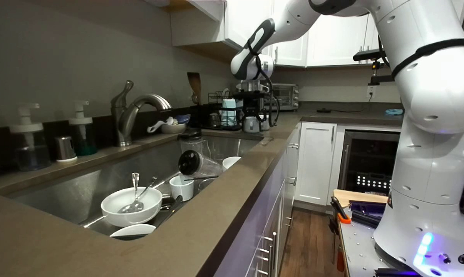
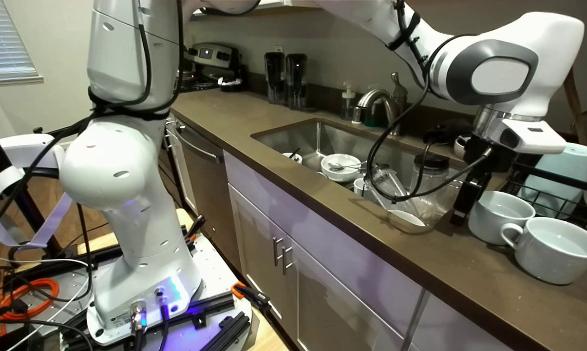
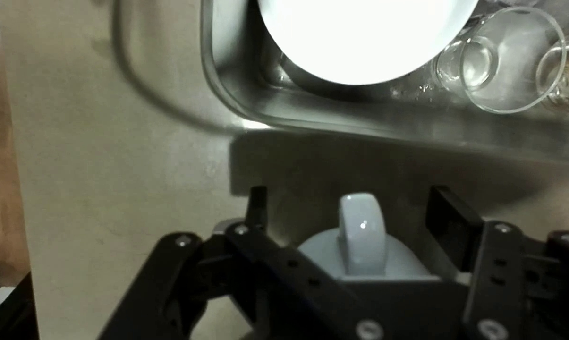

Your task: Pour the water out of the mug on the left and move the mug to the left side of the sink

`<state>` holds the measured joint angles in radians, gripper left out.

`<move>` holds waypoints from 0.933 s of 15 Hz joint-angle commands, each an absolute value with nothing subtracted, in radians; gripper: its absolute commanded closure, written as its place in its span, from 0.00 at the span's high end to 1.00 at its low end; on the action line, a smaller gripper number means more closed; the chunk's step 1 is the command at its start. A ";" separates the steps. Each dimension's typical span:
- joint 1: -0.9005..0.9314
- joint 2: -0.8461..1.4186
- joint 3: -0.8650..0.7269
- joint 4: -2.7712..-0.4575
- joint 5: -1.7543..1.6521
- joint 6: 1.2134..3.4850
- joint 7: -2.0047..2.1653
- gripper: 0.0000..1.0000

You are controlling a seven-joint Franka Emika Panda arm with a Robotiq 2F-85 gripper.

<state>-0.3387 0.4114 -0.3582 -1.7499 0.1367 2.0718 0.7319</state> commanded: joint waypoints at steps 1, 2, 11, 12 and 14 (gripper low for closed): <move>-0.356 0.432 -0.358 -1.694 0.161 2.035 0.729 1.00; -0.358 0.434 -0.358 -1.689 0.162 2.034 0.730 1.00; -0.365 0.432 -0.356 -1.677 0.165 2.036 0.733 0.78; -0.365 0.431 -0.356 -1.677 0.165 2.036 0.733 0.81; -0.365 0.431 -0.357 -1.678 0.165 2.037 0.734 0.74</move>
<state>-0.3537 0.4194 -0.3589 -1.7055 0.1380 2.0692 0.7324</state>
